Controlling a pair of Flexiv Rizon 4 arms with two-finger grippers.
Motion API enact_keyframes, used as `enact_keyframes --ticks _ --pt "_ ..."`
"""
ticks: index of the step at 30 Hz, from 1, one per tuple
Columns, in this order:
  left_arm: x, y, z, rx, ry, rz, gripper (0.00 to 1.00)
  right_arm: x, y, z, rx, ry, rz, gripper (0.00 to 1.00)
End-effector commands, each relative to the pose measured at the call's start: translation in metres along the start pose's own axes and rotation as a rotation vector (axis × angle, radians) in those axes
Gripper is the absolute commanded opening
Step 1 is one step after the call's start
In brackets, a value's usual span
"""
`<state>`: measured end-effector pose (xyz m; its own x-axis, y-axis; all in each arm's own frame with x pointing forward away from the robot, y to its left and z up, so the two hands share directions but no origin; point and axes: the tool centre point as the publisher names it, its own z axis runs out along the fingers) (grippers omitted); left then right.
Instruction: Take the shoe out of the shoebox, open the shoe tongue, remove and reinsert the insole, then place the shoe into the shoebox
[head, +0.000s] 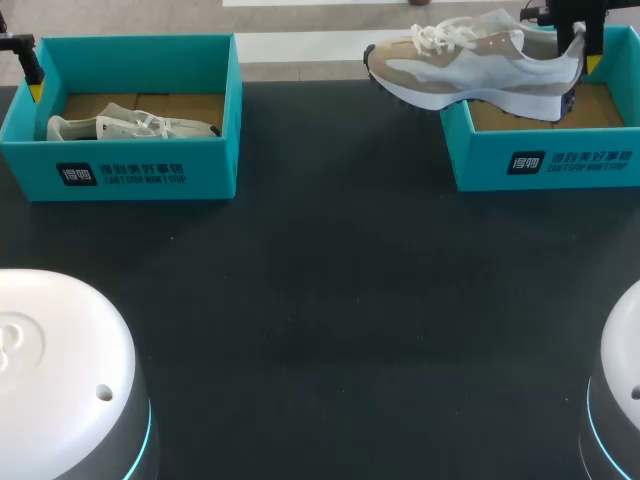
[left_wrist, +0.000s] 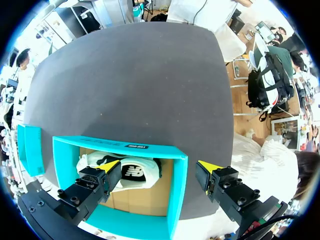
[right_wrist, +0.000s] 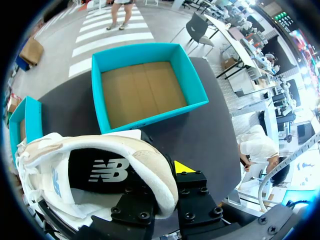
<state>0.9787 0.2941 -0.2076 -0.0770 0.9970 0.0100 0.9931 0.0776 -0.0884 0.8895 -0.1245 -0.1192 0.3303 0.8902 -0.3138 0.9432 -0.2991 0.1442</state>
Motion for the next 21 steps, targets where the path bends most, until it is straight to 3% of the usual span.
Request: enact_keyframes --ticks 1,6,10,17,19,21 --pt "0.0 -0.001 0.0 -0.002 0.003 0.0 1.0 0.004 -0.019 -0.01 -0.047 -0.029 0.005 0.0" --pt "0.0 -0.001 0.0 -0.002 0.003 0.0 1.0 0.025 -0.089 -0.017 -0.093 -0.067 0.024 0.0" --pt "0.0 -0.001 0.0 -0.002 0.003 0.0 1.0 0.046 -0.132 -0.024 -0.112 -0.049 0.007 0.0" --pt "0.0 -0.001 0.0 -0.002 0.003 0.0 1.0 0.067 -0.187 -0.033 -0.119 -0.019 0.01 0.0" --pt "0.0 -0.001 0.0 -0.002 0.003 0.0 1.0 0.075 -0.202 -0.037 -0.133 -0.006 -0.055 0.0" --pt "0.0 -0.001 0.0 -0.002 0.003 0.0 1.0 0.078 -0.212 -0.037 -0.129 -0.053 -0.071 0.0"
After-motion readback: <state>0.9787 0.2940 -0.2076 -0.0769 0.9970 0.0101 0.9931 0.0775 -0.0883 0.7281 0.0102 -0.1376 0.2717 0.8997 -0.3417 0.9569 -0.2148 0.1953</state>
